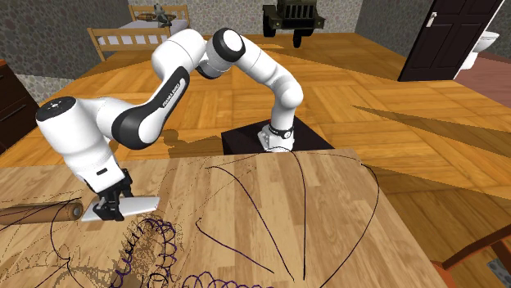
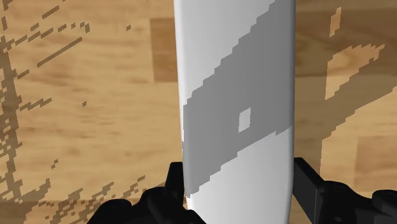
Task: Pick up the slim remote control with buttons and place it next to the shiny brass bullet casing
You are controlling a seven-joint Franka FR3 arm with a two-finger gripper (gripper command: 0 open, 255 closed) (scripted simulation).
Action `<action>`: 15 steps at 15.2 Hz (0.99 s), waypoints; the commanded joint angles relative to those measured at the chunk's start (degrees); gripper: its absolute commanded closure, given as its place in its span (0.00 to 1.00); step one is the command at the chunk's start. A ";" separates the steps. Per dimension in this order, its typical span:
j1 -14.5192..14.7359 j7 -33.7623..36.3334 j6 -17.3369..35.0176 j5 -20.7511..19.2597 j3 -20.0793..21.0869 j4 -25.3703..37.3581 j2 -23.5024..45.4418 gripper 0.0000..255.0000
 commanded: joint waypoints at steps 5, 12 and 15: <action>0.02 0.02 0.08 -0.03 -0.02 -0.01 -0.03 1.00; 0.04 -0.32 -1.25 0.51 0.44 0.80 0.68 0.00; 0.42 -1.32 -5.17 1.88 1.50 3.70 2.40 0.00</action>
